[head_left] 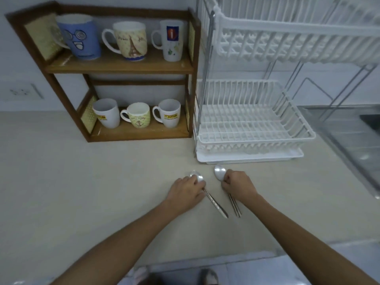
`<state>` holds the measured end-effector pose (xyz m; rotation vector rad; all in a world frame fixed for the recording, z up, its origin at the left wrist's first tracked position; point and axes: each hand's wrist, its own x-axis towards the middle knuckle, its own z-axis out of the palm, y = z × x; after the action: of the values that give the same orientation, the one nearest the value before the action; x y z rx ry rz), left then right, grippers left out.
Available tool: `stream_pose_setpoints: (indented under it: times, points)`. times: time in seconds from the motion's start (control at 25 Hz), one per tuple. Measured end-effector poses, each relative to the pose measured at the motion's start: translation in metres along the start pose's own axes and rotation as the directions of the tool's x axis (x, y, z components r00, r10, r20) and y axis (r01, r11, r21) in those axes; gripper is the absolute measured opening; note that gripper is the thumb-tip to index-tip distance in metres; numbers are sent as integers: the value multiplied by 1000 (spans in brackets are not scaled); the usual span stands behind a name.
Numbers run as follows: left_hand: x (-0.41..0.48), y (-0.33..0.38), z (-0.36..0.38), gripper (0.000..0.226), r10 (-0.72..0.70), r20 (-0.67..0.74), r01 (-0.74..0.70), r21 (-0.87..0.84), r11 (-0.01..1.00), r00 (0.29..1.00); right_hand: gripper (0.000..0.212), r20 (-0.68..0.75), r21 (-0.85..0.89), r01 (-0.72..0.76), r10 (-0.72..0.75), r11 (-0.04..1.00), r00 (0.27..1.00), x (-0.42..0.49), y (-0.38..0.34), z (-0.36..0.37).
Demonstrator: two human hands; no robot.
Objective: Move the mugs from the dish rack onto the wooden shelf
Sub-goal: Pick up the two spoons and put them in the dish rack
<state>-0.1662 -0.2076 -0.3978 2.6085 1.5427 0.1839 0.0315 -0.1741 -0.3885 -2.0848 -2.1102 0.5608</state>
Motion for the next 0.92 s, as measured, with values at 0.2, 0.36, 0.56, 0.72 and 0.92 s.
stream_pose_setpoints:
  times: [0.2, 0.36, 0.56, 0.72, 0.92]
  points:
    - [8, 32, 4, 35, -338, 99, 344, -50, 938, 936, 19, 125, 300, -157, 124, 941, 984, 10, 0, -10]
    - [10, 40, 2, 33, -515, 135, 527, -73, 847, 846, 4, 321, 217, -13, -58, 976, 945, 14, 7, -25]
    - [13, 41, -9, 41, -662, 226, 697, -154, 700, 715, 25, 409, 468, 144, -358, 872, 839, 16, 15, -67]
    - [26, 39, -36, 20, -514, 487, 670, -225, 707, 706, 7, 306, 703, 88, -412, 706, 859, 33, 20, -112]
    - [69, 37, -107, 13, -202, 610, 632, -658, 410, 766, 8, -13, 764, 118, -168, 634, 986, 85, 34, -156]
